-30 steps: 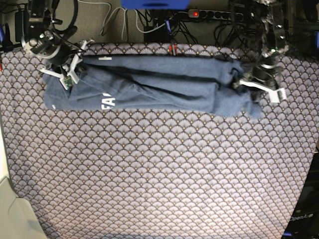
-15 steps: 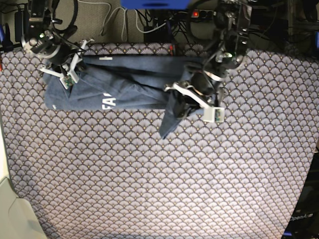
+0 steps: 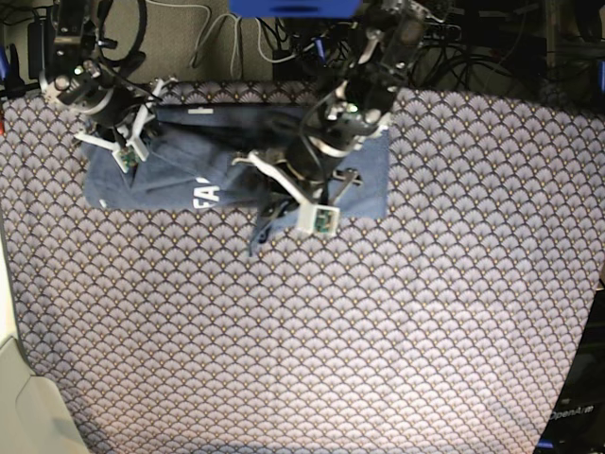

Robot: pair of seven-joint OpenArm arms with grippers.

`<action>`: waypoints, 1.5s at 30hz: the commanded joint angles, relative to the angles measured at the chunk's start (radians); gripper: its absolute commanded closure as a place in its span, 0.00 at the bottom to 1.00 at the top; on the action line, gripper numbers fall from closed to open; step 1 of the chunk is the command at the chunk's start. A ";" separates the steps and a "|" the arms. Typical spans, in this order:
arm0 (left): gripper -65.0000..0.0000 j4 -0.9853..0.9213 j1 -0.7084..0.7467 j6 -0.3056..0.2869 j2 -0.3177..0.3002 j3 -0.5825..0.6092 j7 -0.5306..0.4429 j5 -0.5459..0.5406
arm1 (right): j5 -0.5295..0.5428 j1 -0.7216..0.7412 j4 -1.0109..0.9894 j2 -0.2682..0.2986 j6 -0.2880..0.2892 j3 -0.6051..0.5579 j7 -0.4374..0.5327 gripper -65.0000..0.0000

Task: Fold the T-shirt properly
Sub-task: 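Lay the folded end onto the strip middle and release with left gripper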

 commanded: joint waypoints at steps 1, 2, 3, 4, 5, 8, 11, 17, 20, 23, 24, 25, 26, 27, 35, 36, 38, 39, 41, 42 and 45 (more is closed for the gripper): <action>0.99 -0.001 -0.005 -0.009 0.017 0.003 -0.012 -0.004 | 0.007 0.001 0.015 0.009 -0.001 0.004 0.016 0.80; 0.99 -0.009 -0.012 -0.009 0.023 0.003 -0.011 -0.004 | 0.007 0.001 0.015 0.009 -0.001 0.002 0.016 0.80; 0.99 -0.018 -0.015 -0.009 0.024 0.007 -0.011 -0.004 | 0.007 0.001 0.015 0.010 -0.001 0.002 0.016 0.80; 0.99 -0.018 -0.015 -0.009 0.024 0.017 -0.011 -0.004 | 0.007 -0.001 0.015 0.010 -0.001 0.002 0.016 0.80; 0.99 -0.018 -0.015 -0.009 0.020 0.034 -0.011 -0.004 | 0.007 -0.001 0.015 0.010 -0.001 0.002 0.016 0.80; 0.99 -0.017 -0.015 -0.009 -0.003 0.076 -0.011 -0.007 | 0.005 -0.001 0.016 0.015 -0.001 0.002 0.015 0.79; 0.96 -0.015 -0.015 -0.009 -0.022 0.111 -0.005 -0.012 | 0.005 -0.001 0.016 0.018 -0.001 0.002 0.012 0.79; 0.60 -0.007 -0.005 -0.016 -0.023 0.116 -0.009 -0.013 | 0.008 0.005 0.021 0.035 -0.001 0.002 -0.071 0.79; 0.41 -0.001 -0.005 -0.019 -0.023 0.116 -0.009 -0.015 | 0.011 0.007 0.022 0.044 -0.001 0.002 -0.080 0.79; 0.26 0.032 -0.005 -0.019 -0.022 0.116 -0.009 -0.015 | 0.011 0.016 0.022 0.046 -0.001 0.008 -0.074 0.79; 0.23 0.048 -0.005 -0.019 -0.022 0.116 -0.009 -0.015 | 0.008 0.025 0.022 0.046 -0.001 0.011 -0.074 0.80; 0.21 0.068 -0.005 -0.019 -0.022 0.116 -0.009 -0.015 | 0.007 0.031 0.022 0.046 -0.001 0.022 -0.074 0.80; 0.21 0.089 -0.005 -0.019 -0.023 0.109 -0.011 -0.015 | 0.007 0.034 0.022 0.041 -0.001 0.041 -0.074 0.80; 0.21 0.112 -0.005 -0.019 -0.025 0.106 -0.011 -0.015 | 0.008 0.038 0.025 0.040 -0.001 0.064 -0.074 0.80; 0.23 0.175 0.022 -0.012 -0.106 0.042 -0.011 -0.015 | 0.007 0.051 0.094 0.038 -0.001 0.143 -0.079 0.80; 0.26 0.175 0.036 -0.015 -0.114 0.013 -0.011 -0.015 | 0.007 0.053 0.097 0.038 -0.001 0.154 -0.080 0.80; 0.40 0.174 0.062 -0.018 -0.119 -0.050 -0.011 -0.015 | 0.007 0.059 0.097 0.038 -0.001 0.174 -0.080 0.79; 0.51 0.174 0.077 -0.018 -0.119 -0.085 -0.011 -0.015 | 0.007 0.059 0.099 0.038 -0.001 0.185 -0.080 0.79; 0.79 0.175 0.108 -0.018 -0.119 -0.151 -0.003 -0.015 | 0.007 0.059 0.102 0.041 -0.001 0.188 -0.080 0.79; 0.93 0.175 0.117 -0.018 -0.119 -0.178 -0.003 -0.015 | 0.007 0.059 0.101 0.044 -0.001 0.188 -0.080 0.79; 0.96 0.160 0.133 -0.018 -0.119 -0.234 -0.002 -0.015 | 0.010 0.061 0.101 0.044 -0.001 0.189 -0.080 0.71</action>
